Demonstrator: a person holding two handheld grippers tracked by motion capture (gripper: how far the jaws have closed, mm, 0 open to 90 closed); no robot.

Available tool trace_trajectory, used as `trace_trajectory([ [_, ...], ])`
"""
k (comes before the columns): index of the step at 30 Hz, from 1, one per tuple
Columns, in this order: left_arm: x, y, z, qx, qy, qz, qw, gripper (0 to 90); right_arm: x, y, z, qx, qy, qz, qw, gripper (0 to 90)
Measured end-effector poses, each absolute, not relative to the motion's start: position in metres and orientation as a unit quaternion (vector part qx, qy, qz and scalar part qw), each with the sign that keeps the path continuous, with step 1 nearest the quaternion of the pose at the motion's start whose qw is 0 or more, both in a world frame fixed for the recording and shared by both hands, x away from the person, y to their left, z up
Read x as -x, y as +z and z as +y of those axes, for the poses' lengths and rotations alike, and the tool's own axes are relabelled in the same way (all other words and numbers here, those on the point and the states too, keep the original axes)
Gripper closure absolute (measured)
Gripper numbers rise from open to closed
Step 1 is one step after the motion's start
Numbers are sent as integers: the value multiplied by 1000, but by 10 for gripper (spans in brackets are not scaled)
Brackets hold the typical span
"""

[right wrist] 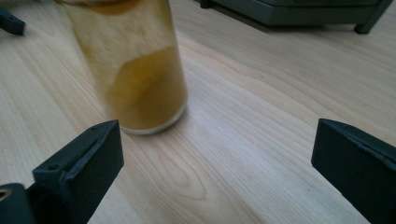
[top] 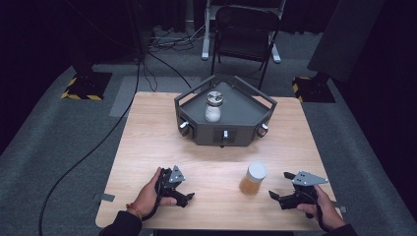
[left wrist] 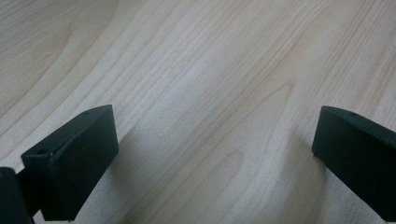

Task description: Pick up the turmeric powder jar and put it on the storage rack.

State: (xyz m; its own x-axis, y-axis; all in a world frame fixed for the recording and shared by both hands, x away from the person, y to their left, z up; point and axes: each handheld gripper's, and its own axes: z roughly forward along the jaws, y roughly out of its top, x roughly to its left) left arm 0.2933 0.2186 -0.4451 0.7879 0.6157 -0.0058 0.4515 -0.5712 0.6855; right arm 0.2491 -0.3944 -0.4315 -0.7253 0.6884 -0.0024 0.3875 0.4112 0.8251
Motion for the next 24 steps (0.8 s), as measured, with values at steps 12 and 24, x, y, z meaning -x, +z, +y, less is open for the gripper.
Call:
trace_trajectory([
  [12, -293, -445, 219, -879, 118, 304, 349, 0, -243, -425, -383, -304, 464, 814, 172, 21],
  [24, -294, -445, 219, -879, 117, 304, 349, 0, -246, -425, -366, -302, 468, 813, 169, 21],
])
